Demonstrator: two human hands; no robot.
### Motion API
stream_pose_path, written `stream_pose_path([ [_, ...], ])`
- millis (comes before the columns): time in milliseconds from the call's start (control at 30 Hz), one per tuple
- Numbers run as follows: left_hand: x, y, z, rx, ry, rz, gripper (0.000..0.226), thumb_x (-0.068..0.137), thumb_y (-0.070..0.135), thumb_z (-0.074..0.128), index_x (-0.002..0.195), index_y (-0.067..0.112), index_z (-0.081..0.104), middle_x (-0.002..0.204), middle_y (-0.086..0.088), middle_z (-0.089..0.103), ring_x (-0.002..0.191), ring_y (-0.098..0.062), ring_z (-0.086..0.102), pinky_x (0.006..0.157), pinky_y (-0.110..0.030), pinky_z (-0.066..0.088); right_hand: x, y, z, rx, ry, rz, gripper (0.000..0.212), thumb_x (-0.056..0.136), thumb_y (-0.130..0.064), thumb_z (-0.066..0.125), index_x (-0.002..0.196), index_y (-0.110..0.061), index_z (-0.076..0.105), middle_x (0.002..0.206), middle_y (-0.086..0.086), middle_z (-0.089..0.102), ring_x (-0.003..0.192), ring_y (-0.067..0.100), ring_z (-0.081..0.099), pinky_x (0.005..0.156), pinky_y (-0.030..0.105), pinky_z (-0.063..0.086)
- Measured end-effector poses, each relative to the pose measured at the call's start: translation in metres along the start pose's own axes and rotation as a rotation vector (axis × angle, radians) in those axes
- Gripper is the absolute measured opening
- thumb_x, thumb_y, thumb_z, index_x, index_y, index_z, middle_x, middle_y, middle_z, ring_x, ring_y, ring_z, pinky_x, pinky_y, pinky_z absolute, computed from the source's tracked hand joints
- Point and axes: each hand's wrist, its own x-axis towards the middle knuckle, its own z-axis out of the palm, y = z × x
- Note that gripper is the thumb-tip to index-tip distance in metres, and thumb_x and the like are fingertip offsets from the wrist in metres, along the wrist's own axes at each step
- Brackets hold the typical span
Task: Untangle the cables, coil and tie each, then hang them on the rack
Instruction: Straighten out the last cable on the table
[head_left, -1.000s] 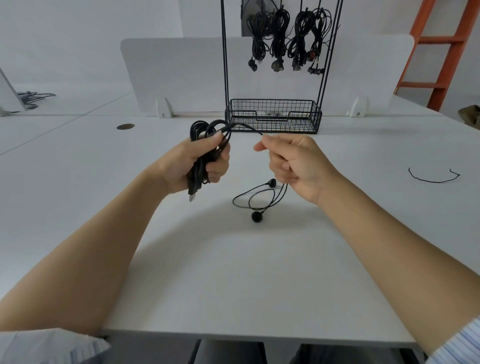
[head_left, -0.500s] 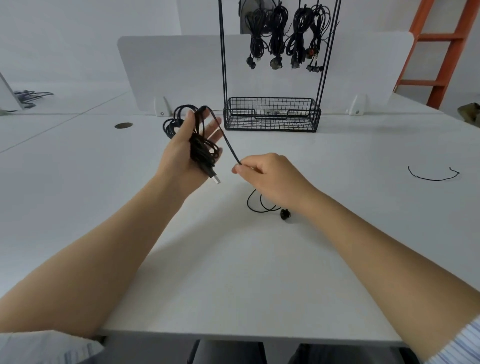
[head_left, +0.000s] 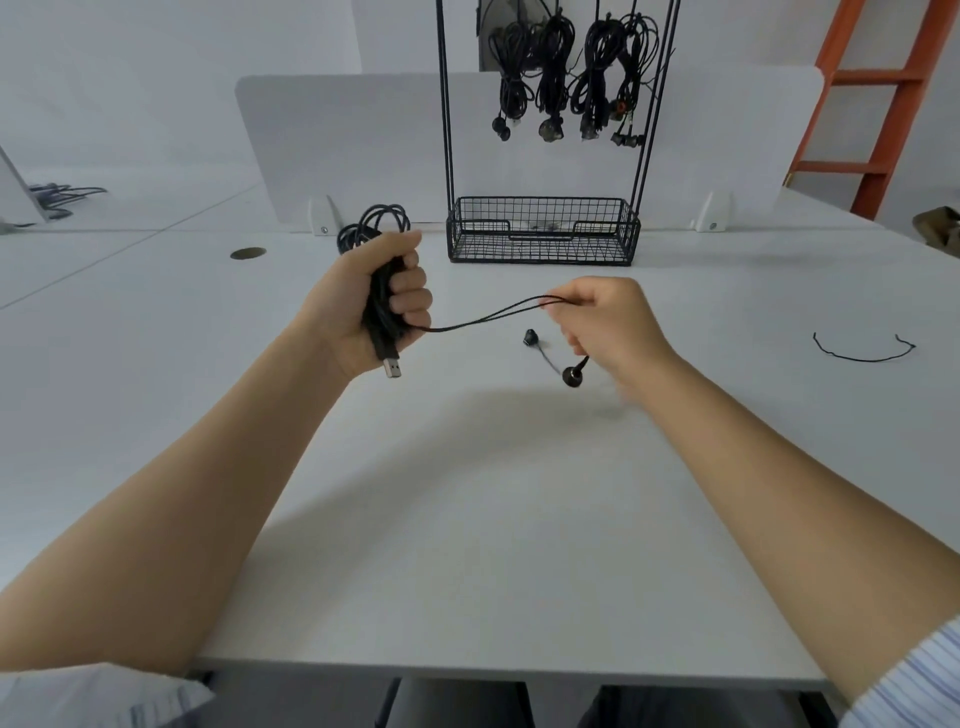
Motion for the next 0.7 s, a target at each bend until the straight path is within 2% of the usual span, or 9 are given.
stream_pose_path([
  [100, -0.001, 0.001, 0.001, 0.009, 0.013, 0.029, 0.038, 0.091, 0.023, 0.049, 0.054, 0.017, 0.049, 0.055, 0.005, 0.053, 0.043, -0.007, 0.047, 0.040, -0.014, 0.036, 0.002, 0.003, -0.005, 0.087, 0.012, 0.053, 0.011, 0.087, -0.003, 0.056, 0.079, -0.009, 0.062, 0.050, -0.001, 0.041, 0.032, 0.001, 0.033, 0.039, 0.012, 0.030],
  [167, -0.001, 0.002, 0.002, -0.045, 0.015, 0.091, 0.029, 0.092, 0.022, 0.048, 0.064, 0.017, 0.053, 0.063, 0.005, 0.064, 0.050, -0.006, 0.057, 0.045, -0.015, 0.042, 0.003, 0.005, -0.007, 0.082, -0.002, 0.067, 0.013, 0.087, -0.006, 0.057, 0.076, -0.010, 0.063, 0.042, -0.005, 0.039, 0.032, 0.002, 0.029, 0.039, 0.014, 0.027],
  [233, -0.002, 0.003, 0.000, -0.135, 0.011, 0.125, 0.024, 0.095, 0.021, 0.045, 0.072, 0.017, 0.051, 0.052, 0.010, 0.055, 0.046, -0.003, 0.052, 0.046, -0.015, 0.043, 0.004, 0.006, -0.009, 0.064, -0.037, 0.077, 0.013, 0.087, -0.008, 0.059, 0.075, -0.012, 0.062, 0.034, -0.013, 0.034, 0.034, 0.005, 0.026, 0.041, 0.017, 0.024],
  [333, -0.001, 0.008, -0.006, -0.095, 0.020, 0.111, 0.028, 0.096, 0.026, 0.044, 0.069, 0.019, 0.048, 0.040, 0.010, 0.033, 0.036, -0.003, 0.033, 0.041, -0.012, 0.031, 0.002, 0.003, -0.012, 0.043, -0.171, 0.067, 0.004, 0.086, -0.009, 0.060, 0.084, -0.007, 0.063, 0.032, -0.015, 0.034, 0.037, 0.006, 0.025, 0.043, 0.018, 0.022],
  [400, 0.001, 0.010, -0.010, 0.113, 0.077, 0.089, 0.028, 0.095, 0.026, 0.047, 0.068, 0.018, 0.046, 0.038, 0.010, 0.030, 0.034, -0.004, 0.028, 0.038, -0.013, 0.023, -0.001, 0.000, -0.015, -0.011, -0.302, 0.047, 0.004, 0.085, -0.006, 0.062, 0.081, -0.009, 0.064, 0.034, -0.014, 0.043, 0.037, 0.006, 0.026, 0.042, 0.016, 0.023],
  [500, 0.006, 0.006, -0.013, 0.602, 0.164, 0.072, 0.027, 0.087, 0.019, 0.062, 0.066, 0.016, 0.045, 0.040, 0.006, 0.040, 0.034, -0.007, 0.033, 0.034, -0.014, 0.027, -0.002, -0.002, -0.021, -0.040, -0.408, 0.034, 0.012, 0.081, -0.002, 0.065, 0.073, -0.011, 0.063, 0.039, -0.013, 0.052, 0.038, 0.006, 0.029, 0.042, 0.014, 0.025],
  [600, 0.005, -0.001, -0.011, 0.967, 0.114, -0.023, 0.028, 0.078, 0.027, 0.071, 0.066, 0.012, 0.051, 0.048, 0.004, 0.051, 0.038, -0.007, 0.039, 0.036, -0.017, 0.031, 0.001, -0.001, -0.026, 0.003, -0.376, 0.023, 0.014, 0.079, -0.003, 0.066, 0.069, -0.011, 0.063, 0.038, -0.010, 0.045, 0.038, 0.006, 0.031, 0.044, 0.014, 0.028],
  [700, 0.002, -0.009, -0.005, 1.252, 0.032, -0.103, 0.038, 0.074, 0.041, 0.072, 0.064, 0.007, 0.056, 0.046, 0.002, 0.048, 0.041, -0.012, 0.039, 0.044, -0.021, 0.032, 0.002, 0.000, -0.023, 0.106, -0.303, 0.003, 0.014, 0.079, -0.003, 0.065, 0.067, -0.010, 0.063, 0.037, -0.007, 0.039, 0.039, 0.008, 0.031, 0.044, 0.013, 0.030],
])
